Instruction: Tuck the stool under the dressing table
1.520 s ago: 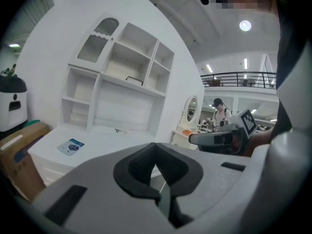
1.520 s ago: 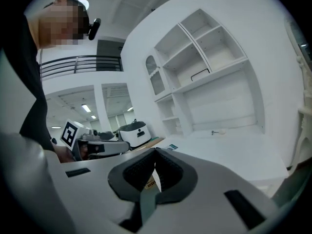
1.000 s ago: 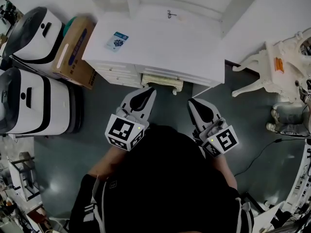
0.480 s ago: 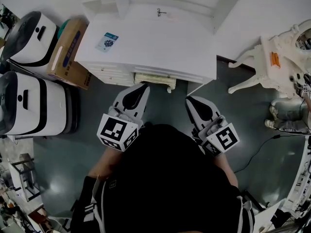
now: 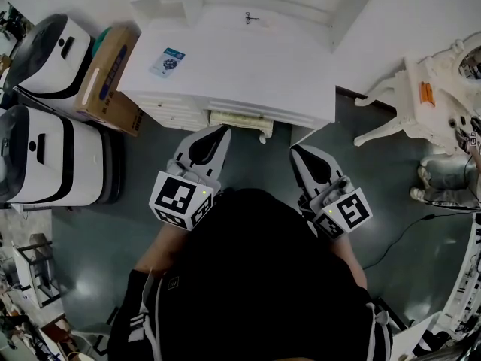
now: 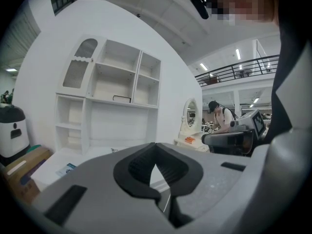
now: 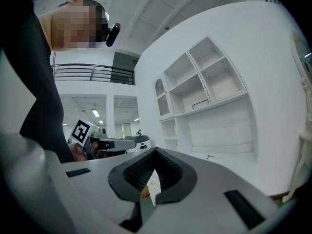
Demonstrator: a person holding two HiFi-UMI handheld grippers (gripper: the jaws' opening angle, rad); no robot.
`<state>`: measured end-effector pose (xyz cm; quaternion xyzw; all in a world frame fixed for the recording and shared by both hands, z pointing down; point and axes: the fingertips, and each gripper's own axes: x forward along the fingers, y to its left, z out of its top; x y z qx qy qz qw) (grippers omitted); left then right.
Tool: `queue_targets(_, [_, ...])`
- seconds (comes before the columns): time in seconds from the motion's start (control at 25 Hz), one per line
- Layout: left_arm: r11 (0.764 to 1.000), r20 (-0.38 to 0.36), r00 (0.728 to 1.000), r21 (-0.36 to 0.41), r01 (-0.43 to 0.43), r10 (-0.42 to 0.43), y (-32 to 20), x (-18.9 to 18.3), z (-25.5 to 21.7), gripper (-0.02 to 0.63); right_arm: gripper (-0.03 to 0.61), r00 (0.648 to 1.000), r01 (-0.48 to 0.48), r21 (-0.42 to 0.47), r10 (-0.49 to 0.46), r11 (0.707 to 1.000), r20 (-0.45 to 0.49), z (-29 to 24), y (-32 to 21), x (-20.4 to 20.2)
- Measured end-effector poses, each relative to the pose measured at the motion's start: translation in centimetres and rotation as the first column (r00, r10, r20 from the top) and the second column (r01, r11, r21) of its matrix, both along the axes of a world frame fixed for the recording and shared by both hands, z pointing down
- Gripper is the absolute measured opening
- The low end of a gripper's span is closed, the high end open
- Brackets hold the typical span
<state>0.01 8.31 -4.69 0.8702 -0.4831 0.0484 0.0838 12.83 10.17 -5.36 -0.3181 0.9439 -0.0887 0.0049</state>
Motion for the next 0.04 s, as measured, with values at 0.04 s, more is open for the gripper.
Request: queue_targets(0.04, [1.000,0.001,1.000,0.000,0.000,0.000,0.13,0.00,0.02,0.006,0.018,1.000,-0.001,-0.004,0.001,1.000,0.001,0.10,0.05,0.04])
